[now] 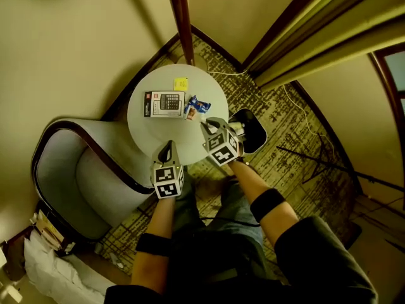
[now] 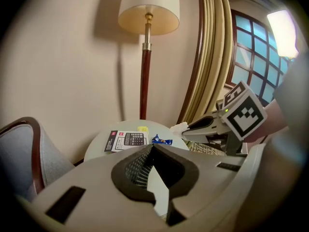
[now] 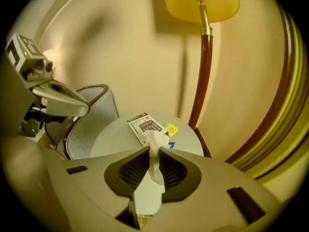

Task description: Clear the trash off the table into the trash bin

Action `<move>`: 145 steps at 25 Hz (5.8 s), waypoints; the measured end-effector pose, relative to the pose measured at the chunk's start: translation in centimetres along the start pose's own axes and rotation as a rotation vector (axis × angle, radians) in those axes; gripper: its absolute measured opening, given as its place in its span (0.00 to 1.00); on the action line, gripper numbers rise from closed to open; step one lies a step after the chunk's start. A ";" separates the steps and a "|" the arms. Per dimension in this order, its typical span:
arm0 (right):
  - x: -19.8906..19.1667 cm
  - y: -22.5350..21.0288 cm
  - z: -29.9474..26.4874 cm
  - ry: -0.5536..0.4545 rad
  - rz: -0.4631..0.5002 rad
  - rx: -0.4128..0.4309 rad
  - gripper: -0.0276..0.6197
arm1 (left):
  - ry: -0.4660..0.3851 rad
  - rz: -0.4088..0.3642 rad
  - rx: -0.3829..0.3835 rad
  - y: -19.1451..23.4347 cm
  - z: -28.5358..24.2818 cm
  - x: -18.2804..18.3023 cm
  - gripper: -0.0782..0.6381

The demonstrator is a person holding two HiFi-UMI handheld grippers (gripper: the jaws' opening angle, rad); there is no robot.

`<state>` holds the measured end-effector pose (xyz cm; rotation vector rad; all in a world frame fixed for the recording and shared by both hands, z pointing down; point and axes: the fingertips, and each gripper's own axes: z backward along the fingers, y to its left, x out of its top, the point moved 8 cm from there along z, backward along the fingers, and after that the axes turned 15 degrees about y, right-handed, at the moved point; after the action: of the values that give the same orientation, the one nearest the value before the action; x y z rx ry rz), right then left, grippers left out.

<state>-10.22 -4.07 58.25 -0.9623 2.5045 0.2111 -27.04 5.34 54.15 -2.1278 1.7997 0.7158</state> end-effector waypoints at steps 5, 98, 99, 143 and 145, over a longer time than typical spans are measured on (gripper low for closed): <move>0.9 0.8 6.6 -0.099 -0.057 0.003 0.16 | -0.033 -0.013 0.009 -0.4 2.6 0.8 0.11; -44.8 -13.2 -20.2 0.187 -0.807 -0.155 0.41 | 0.313 -0.588 -0.372 -29.3 -38.0 -12.3 0.11; -44.3 -13.3 -18.7 0.181 -0.807 -0.155 0.40 | 0.310 -0.583 -0.377 -29.6 -36.8 -11.6 0.11; -1.4 2.4 18.6 -0.228 -0.093 0.001 0.04 | -0.128 -0.168 -0.026 -7.0 11.1 5.7 0.11; -0.1 4.3 18.0 -0.231 -0.041 0.036 0.04 | -0.135 -0.137 0.007 -5.1 11.6 4.8 0.11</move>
<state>-6.68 4.49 42.19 -0.9188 2.2692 0.2487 -23.86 8.10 41.29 -2.1193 1.5694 0.7958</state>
